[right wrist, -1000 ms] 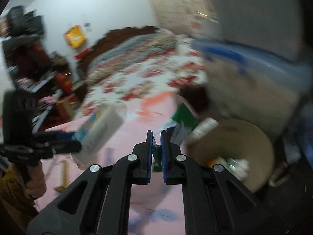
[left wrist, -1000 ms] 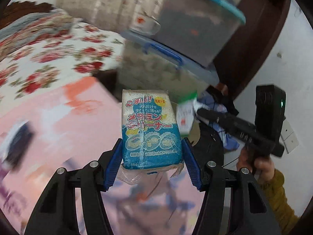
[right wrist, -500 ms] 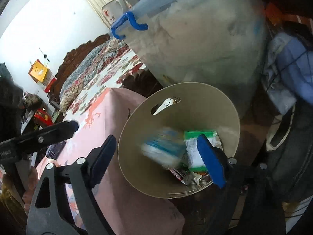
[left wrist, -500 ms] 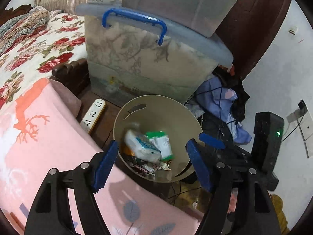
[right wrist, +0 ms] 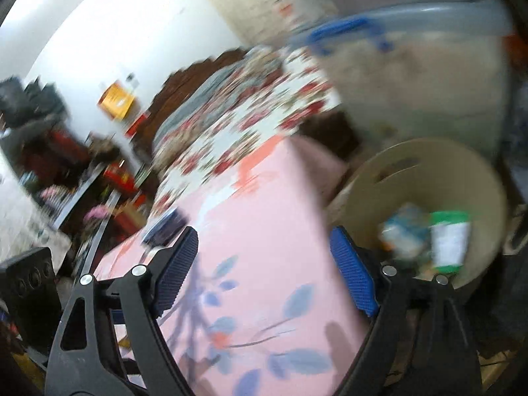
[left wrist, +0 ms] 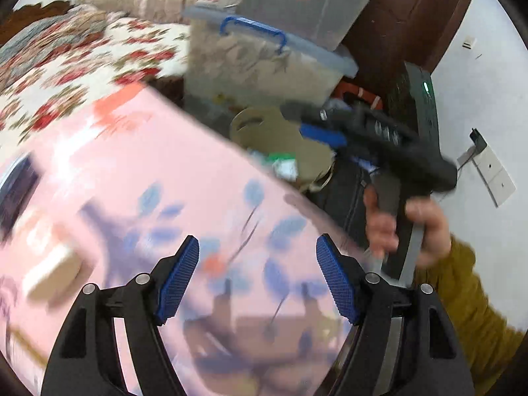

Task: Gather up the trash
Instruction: 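Move both tools back to the milk carton and paper cup, then grasp the white milk carton with the left tool while the right tool grasps the paper cup, then carry the milk carton and paper cup to the wastebasket with both tools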

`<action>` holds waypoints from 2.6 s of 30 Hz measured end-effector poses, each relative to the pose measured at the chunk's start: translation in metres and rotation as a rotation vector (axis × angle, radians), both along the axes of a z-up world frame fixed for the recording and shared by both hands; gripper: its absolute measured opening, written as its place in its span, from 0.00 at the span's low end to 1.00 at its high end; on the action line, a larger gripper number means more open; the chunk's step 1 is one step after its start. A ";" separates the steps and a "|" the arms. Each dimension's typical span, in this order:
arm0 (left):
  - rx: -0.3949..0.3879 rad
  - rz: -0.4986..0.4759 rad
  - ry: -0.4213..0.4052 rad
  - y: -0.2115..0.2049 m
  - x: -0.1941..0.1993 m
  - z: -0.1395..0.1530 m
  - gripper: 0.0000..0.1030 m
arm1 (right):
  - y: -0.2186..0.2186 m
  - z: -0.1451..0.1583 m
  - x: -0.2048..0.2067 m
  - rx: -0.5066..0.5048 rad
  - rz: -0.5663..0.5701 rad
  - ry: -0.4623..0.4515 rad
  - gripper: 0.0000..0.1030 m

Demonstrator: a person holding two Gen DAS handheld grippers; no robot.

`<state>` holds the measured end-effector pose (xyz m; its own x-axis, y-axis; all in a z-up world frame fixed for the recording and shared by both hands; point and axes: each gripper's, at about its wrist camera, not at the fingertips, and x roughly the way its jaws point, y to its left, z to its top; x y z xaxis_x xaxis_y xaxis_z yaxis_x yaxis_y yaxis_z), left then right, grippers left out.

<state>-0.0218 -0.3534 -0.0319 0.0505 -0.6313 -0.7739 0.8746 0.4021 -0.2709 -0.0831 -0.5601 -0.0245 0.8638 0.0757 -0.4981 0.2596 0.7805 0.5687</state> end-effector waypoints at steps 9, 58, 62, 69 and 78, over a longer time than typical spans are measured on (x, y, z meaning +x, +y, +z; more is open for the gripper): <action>0.093 0.348 -0.107 0.151 0.091 0.010 0.68 | 0.130 -0.006 0.094 -0.113 0.272 0.101 0.79; 0.099 0.243 0.007 0.114 0.041 -0.036 0.54 | 0.142 -0.076 -0.035 0.344 0.044 0.021 0.24; 0.142 0.257 -0.029 0.111 0.036 -0.048 0.55 | 0.144 -0.085 -0.032 0.346 0.031 0.069 0.24; 0.185 0.306 -0.007 0.119 0.048 -0.065 0.54 | 0.146 -0.085 -0.026 0.315 0.044 0.093 0.31; 0.187 0.308 -0.016 0.116 0.047 -0.067 0.55 | 0.146 -0.088 -0.027 0.316 0.068 0.096 0.37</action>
<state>0.0253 -0.2372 -0.0986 0.2290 -0.4326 -0.8720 0.7082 0.6886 -0.1556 -0.1099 -0.4142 -0.1123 0.8019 0.2953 -0.5194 0.2770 0.5865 0.7611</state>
